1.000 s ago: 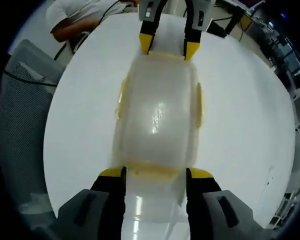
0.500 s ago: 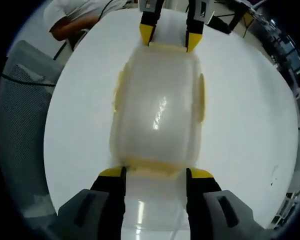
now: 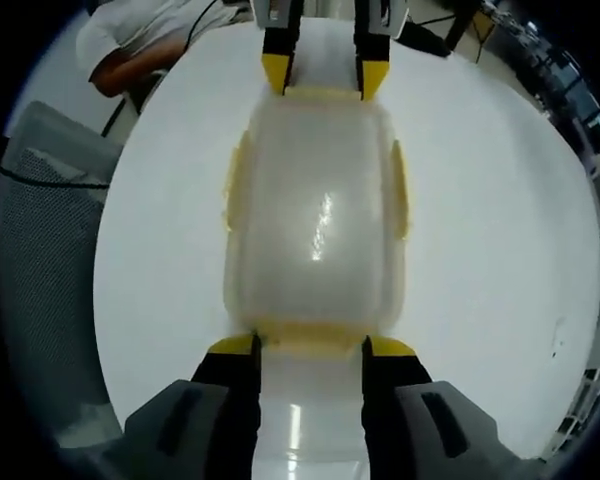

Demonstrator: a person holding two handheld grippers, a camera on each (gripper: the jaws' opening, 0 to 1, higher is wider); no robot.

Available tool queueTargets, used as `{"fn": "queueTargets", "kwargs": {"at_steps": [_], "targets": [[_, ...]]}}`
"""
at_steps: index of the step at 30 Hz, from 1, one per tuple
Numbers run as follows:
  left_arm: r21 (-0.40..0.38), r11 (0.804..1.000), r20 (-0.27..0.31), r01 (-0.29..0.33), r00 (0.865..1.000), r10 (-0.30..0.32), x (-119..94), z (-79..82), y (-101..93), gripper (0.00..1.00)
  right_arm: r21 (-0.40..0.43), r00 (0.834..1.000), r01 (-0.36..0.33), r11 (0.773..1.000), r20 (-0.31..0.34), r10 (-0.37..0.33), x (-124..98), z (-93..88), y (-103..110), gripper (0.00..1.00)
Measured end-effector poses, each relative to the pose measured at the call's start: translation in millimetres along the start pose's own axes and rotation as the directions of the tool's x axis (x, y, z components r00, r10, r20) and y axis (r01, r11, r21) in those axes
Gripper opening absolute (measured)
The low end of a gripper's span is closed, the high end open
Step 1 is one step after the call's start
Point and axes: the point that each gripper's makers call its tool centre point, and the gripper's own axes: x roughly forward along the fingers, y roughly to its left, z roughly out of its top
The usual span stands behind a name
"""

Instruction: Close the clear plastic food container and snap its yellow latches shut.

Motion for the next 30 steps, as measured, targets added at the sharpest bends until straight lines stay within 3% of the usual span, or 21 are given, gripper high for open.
{"fn": "queueTargets", "kwargs": {"at_steps": [13,30], "targets": [[0.002,1.000,-0.013,-0.005,1.000,0.005,-4,-2.0,-6.8,0.33,-0.028,1.000,0.004,1.000,0.019,-0.004,-7,5.1,6,0.35],[-0.002,0.999,0.020,-0.054,0.998,0.054,-36,6.8,-15.0,0.33,-0.046,0.996,0.040,0.998,0.079,-0.037,-39,12.7,10,0.35]]}}
